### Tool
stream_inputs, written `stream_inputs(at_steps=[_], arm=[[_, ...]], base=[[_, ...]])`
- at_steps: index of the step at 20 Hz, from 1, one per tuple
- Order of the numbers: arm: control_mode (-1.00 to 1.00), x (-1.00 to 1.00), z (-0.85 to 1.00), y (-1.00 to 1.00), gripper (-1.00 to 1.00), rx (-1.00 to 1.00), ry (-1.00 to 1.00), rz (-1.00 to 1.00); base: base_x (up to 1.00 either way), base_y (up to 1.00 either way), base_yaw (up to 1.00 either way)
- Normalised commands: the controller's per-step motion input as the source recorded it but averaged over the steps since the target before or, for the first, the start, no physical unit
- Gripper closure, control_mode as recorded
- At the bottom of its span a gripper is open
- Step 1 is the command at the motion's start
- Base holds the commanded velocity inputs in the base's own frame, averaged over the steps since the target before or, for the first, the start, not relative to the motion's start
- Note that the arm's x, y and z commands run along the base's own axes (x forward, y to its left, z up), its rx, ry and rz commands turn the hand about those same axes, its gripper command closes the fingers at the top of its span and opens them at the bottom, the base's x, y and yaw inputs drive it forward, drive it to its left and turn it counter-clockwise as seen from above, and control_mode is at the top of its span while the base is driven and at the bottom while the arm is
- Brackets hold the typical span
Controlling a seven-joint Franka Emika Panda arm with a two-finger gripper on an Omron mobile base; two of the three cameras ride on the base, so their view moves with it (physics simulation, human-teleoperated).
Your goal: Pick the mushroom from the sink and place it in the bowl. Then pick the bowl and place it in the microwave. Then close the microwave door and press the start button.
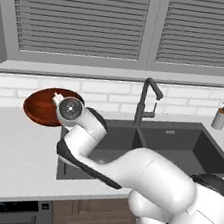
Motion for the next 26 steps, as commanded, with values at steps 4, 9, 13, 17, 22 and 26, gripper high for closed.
stream_inputs(at_steps=[4,9,13,17,22,26], arm=[[-1.00,-0.05,0.69,-0.74,1.00,0.01,0.06,-0.22],[-1.00,-0.30,0.29,-0.87,1.00,0.05,0.00,-0.11],[-1.00,-0.32,0.30,-0.69,1.00,0.00,0.00,-0.07],[-1.00,-0.22,0.31,-0.81,1.00,0.00,0.00,-0.04],[-1.00,-0.09,0.34,-0.81,1.00,0.00,0.00,-0.08],[-1.00,-0.09,0.25,-0.92,1.00,0.08,0.00,-0.02]], base=[[0.00,0.00,0.00],[0.00,0.00,0.00],[0.00,0.00,0.00],[0.00,0.00,0.00],[0.00,0.00,0.00],[0.00,0.00,0.00]])
